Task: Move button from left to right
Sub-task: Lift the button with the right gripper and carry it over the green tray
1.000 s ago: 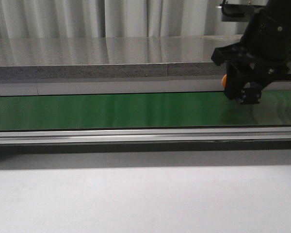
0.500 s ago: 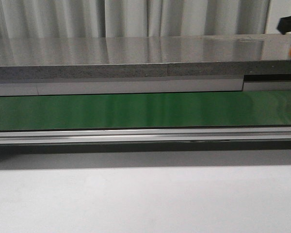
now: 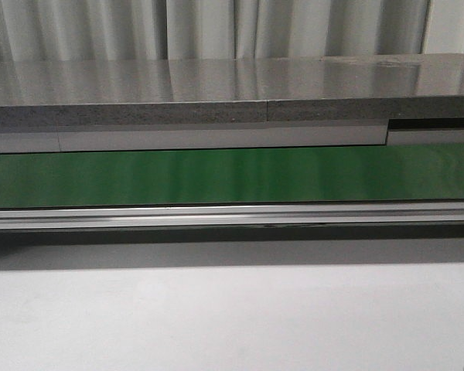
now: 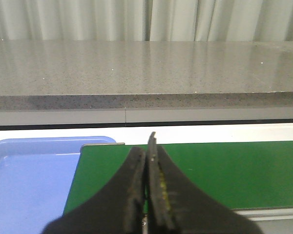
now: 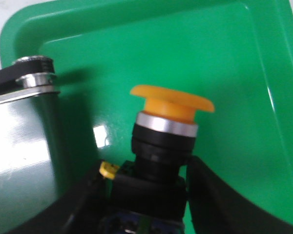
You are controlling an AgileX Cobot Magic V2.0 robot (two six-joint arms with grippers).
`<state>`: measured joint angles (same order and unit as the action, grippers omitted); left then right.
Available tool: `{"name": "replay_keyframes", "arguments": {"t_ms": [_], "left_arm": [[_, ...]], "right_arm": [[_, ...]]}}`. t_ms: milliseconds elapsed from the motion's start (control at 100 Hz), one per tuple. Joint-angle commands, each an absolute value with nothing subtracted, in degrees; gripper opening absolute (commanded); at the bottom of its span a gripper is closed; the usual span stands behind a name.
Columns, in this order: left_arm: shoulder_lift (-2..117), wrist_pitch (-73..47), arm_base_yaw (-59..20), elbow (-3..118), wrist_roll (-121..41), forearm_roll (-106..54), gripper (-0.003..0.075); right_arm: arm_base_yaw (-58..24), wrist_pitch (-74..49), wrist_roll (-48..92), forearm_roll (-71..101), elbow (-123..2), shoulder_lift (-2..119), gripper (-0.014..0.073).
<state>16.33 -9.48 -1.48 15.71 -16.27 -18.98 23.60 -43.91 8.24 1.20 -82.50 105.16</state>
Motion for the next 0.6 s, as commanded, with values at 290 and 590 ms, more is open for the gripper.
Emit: {"name": "replay_keyframes", "arguments": {"t_ms": [290, 590], "left_arm": [[16.75, -5.32, -2.0, 17.37, -16.15, -19.79, -0.002], [16.75, -5.22, -2.0, 17.37, -16.15, -19.79, -0.002]], "right_arm": [[24.13, -42.36, 9.0, 3.1, -84.34, 110.49, -0.0064], [24.07, -43.53, 9.43, 5.89, -84.34, 111.78, 0.0204]]}}
